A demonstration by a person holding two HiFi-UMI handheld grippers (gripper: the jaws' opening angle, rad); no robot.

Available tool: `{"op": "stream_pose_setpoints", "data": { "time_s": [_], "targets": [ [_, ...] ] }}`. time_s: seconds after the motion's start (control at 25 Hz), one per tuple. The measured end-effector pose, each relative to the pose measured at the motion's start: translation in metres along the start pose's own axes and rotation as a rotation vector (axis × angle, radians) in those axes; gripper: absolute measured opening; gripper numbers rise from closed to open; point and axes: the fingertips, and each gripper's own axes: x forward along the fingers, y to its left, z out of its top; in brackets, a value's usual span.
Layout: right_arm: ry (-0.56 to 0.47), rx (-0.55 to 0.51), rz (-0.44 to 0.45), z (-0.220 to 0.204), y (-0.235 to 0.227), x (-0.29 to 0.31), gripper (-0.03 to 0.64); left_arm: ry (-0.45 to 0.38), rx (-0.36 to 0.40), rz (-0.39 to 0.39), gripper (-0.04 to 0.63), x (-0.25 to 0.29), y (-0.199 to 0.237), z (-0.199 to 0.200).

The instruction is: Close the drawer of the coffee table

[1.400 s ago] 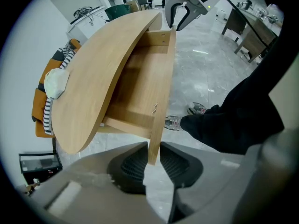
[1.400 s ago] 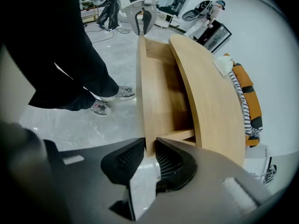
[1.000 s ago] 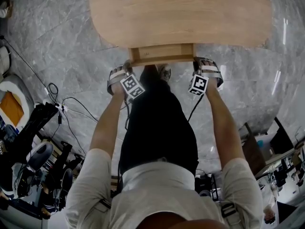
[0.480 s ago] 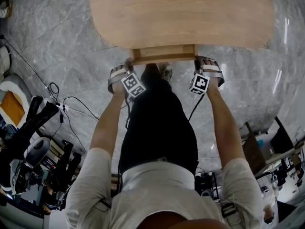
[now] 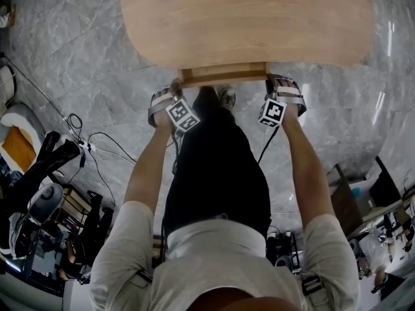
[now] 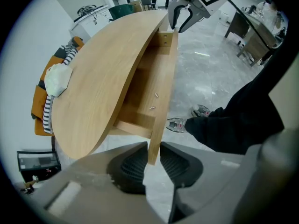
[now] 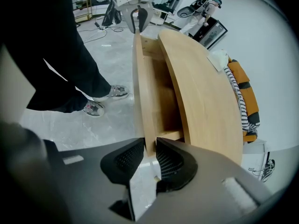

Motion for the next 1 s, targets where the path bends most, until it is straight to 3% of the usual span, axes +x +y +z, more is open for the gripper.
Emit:
{"op": "stream_pose_setpoints", "data": {
  "time_s": [1.0],
  "targets": [
    [0.001, 0.094, -0.016, 0.006, -0.022, 0.012, 0.094, -0.002, -0.002, -0.007, 0.107, 0.007, 0.029, 0.004]
  ]
}}
